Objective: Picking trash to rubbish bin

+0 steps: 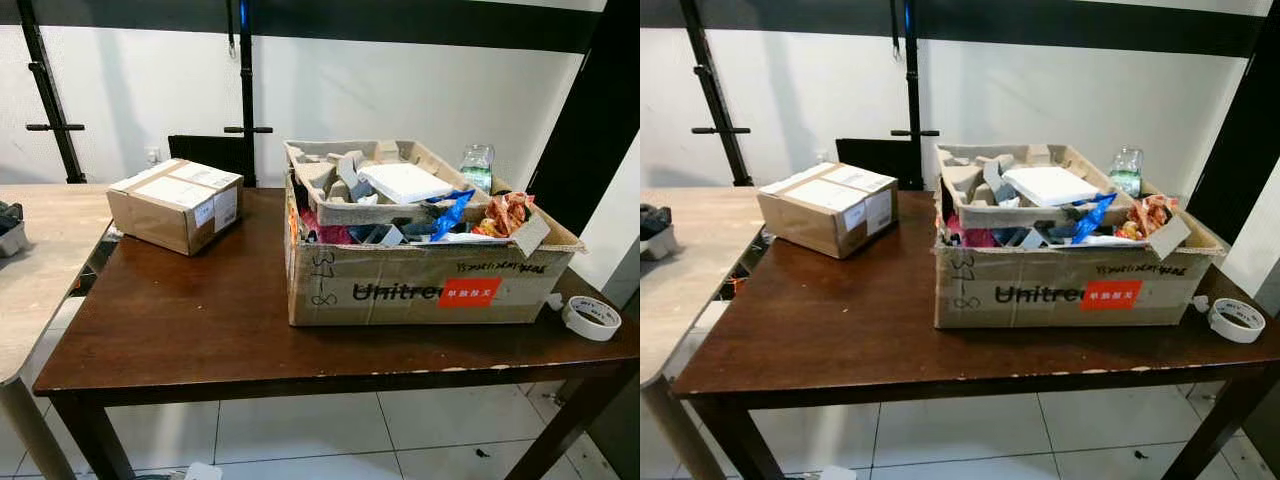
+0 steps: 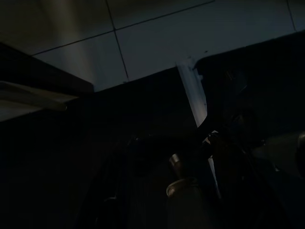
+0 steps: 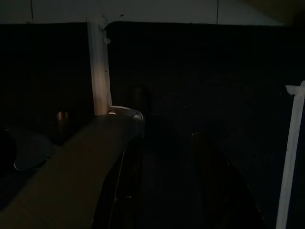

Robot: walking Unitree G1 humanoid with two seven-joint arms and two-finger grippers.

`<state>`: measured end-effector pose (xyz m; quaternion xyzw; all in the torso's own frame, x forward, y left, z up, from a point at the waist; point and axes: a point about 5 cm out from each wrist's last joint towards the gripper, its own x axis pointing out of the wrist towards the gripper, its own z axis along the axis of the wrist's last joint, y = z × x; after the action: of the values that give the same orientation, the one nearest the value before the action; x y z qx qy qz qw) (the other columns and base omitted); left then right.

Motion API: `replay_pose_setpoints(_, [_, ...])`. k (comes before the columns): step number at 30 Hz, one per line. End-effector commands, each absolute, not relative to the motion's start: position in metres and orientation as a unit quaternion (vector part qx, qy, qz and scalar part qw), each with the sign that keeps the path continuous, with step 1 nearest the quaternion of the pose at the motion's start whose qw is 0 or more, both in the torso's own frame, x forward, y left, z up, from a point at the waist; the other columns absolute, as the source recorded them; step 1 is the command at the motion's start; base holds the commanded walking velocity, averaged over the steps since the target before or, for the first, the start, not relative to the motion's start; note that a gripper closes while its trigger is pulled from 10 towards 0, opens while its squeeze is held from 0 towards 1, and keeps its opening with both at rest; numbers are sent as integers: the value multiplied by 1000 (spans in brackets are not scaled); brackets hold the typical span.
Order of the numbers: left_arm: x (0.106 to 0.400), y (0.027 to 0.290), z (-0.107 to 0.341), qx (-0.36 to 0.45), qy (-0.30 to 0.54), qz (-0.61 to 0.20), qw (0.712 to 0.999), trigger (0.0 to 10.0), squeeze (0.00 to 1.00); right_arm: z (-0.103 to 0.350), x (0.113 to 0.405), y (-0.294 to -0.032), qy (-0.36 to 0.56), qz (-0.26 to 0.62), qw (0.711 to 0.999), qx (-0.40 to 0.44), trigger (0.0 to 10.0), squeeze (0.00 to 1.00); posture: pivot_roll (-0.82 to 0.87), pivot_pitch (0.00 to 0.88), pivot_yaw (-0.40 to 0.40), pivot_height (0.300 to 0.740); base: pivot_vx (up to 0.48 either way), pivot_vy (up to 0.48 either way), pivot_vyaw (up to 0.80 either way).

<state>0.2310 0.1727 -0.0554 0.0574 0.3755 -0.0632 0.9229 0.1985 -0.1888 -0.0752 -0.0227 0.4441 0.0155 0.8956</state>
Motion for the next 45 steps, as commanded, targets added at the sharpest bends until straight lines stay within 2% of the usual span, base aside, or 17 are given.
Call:
replay_pose_setpoints(1, [228,174,-57,50,380,-60,922,10000,0,-77,194,-191,449,17,893,-27,10000,0,-97,110,-10,740,0,-401,0])
replay_pose_setpoints(33, [228,173,-57,41,378,-57,923,10000,0,-76,195,-192,447,22,894,-30,10000,0,-104,118,-15,740,0,-400,0])
replay_pose_setpoints(38, [227,174,-58,13,388,-45,920,10000,0,-76,196,-191,446,23,894,-31,10000,0,-104,118,-15,740,0,0,0])
replay_pose_setpoints(45, [228,172,-58,10,386,-46,921,10000,0,-76,196,-191,446,24,894,-31,10000,0,-105,122,-14,740,0,480,0])
